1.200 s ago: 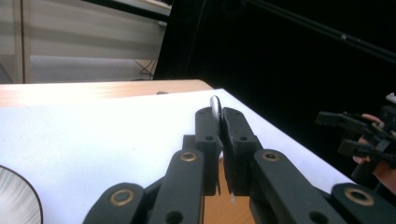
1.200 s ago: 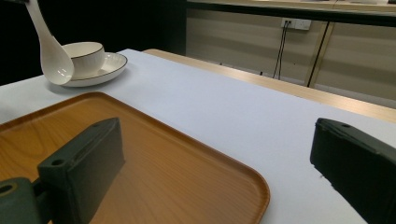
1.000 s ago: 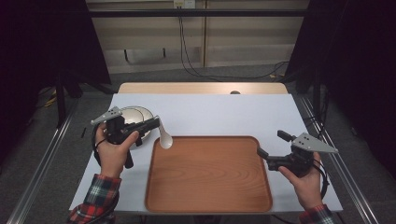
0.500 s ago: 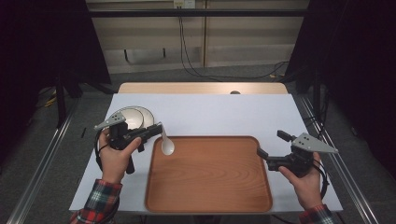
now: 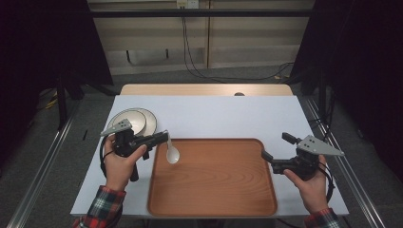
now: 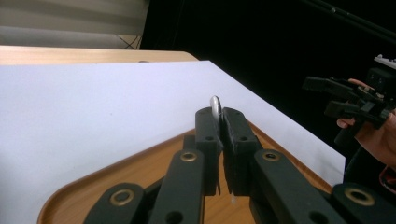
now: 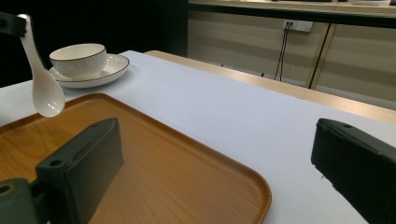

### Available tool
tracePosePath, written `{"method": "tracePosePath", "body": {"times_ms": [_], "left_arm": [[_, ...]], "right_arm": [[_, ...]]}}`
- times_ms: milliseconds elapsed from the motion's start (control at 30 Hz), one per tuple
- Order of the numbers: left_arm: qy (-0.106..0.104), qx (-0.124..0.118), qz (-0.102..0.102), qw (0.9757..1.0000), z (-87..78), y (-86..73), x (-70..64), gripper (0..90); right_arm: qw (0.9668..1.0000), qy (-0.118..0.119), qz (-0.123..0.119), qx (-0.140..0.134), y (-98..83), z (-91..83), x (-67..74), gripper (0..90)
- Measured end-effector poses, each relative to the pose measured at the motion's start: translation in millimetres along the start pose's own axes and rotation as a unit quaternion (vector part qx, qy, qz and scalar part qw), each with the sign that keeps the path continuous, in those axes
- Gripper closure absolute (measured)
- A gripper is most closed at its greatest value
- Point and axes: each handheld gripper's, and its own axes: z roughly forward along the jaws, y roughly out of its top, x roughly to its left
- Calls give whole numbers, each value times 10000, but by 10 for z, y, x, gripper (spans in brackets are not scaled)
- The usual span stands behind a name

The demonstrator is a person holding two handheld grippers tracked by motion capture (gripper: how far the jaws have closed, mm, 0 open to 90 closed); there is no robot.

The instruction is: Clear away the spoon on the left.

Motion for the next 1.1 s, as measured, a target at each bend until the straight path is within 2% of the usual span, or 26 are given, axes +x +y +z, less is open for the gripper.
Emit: {"method": "tracePosePath", "body": {"times_ms": [667,1100], "left_arm": [[-188,372,-37,9991,33,-178,-77,858],[-304,473,-57,9984,36,-242,-129,857]], "right_arm": [[10000,-4,-7,-4,-2,5,-7,19],[10000,-30,-10,9,-3,12,-1,19]]}}
